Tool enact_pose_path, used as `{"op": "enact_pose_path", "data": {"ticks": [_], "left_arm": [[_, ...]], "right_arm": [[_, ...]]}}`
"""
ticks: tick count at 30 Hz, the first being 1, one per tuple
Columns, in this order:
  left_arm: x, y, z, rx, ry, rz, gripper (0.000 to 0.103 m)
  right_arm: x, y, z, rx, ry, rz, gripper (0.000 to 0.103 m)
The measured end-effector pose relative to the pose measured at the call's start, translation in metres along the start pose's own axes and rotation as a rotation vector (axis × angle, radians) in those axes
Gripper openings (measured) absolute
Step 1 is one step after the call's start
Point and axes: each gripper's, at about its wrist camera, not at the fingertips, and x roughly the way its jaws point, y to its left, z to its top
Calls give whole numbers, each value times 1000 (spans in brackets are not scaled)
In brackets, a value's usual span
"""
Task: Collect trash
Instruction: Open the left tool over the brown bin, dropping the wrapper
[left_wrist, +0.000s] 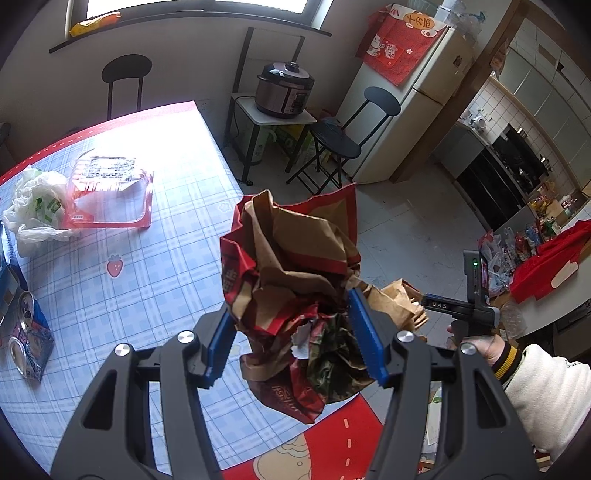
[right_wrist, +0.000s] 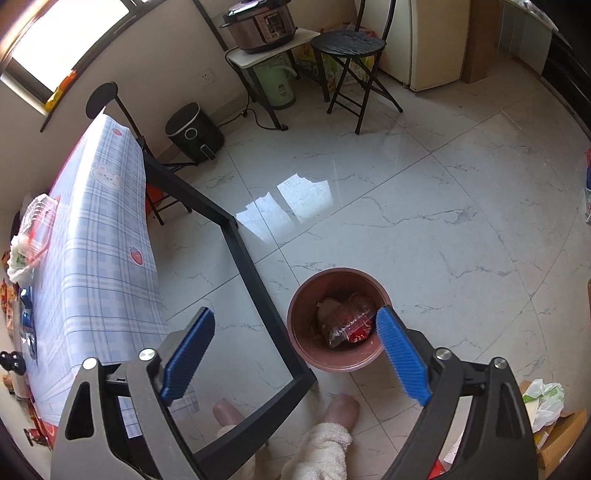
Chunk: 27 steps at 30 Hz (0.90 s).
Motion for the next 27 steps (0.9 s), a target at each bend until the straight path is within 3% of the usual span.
{"op": "enact_pose_path", "data": {"ticks": [1,9,19,27], "left_arm": [[2,-4,0,10,3,-7,60],[36,-54,2,121,76,-63,60],[118,-141,1,287,197,-94,61],[167,-172,-1,310,254,-96,72]], "right_arm": [[-8,-1,-1,4,-13,5,97],[-71,-30,-21,94,-112,-8,97],[-133,-97,-49,237,-189,-55,98],[-157,-130,-63,299,-229,-81,98]]}}
